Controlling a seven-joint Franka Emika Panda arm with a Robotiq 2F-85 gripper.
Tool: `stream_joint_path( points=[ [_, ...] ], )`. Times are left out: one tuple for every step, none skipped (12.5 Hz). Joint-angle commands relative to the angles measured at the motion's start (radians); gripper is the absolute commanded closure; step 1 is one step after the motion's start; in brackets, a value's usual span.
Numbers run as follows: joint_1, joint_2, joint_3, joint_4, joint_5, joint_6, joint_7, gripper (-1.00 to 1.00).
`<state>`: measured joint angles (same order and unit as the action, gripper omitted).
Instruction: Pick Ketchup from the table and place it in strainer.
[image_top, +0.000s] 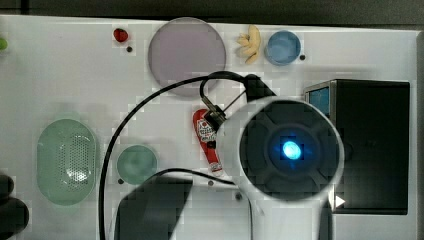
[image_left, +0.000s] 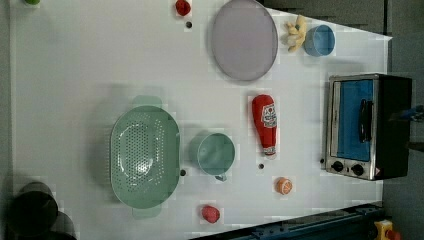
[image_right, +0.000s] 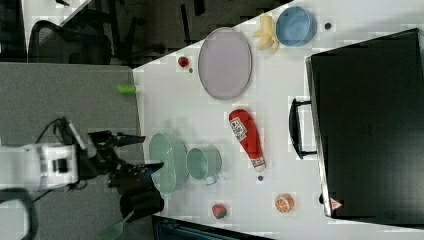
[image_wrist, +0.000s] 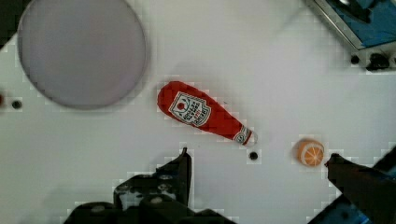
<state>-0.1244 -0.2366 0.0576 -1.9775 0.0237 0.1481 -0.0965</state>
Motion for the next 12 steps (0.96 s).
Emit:
stream_joint_path(
  points=[
    [-0.002, 0.086, 0.046, -0.075, 0.006, 0.088, -0.256, -1.0],
    [-0.002, 0.097, 0.055, -0.1, 0.006, 0.123, -0.349, -1.0],
    [-0.002, 0.108, 0.061, -0.127, 0.006, 0.162, -0.446, -1.0],
    [-0.002, 0.118, 0.066, -0.156, 0.006, 0.207, -0.539, -1.0],
    [-0.001, 0.128, 0.067, -0.187, 0.006, 0.258, -0.621, -1.0],
    [-0.001, 0.137, 0.068, -0.216, 0.006, 0.31, -0.697, -1.0],
    [-0.001, 0.149, 0.068, -0.247, 0.006, 0.362, -0.767, -1.0],
    [0.0, 0.162, 0.069, -0.275, 0.006, 0.414, -0.831, -1.0],
    [0.001, 0.18, 0.072, -0.3, 0.006, 0.466, -0.873, -1.0],
    [0.001, 0.201, 0.075, -0.322, 0.006, 0.514, -0.883, -1.0],
    [0.001, 0.225, 0.076, -0.341, 0.004, 0.554, -0.883, -1.0],
    [0.001, 0.252, 0.076, -0.354, 0.0, 0.588, -0.883, -1.0]
  ],
)
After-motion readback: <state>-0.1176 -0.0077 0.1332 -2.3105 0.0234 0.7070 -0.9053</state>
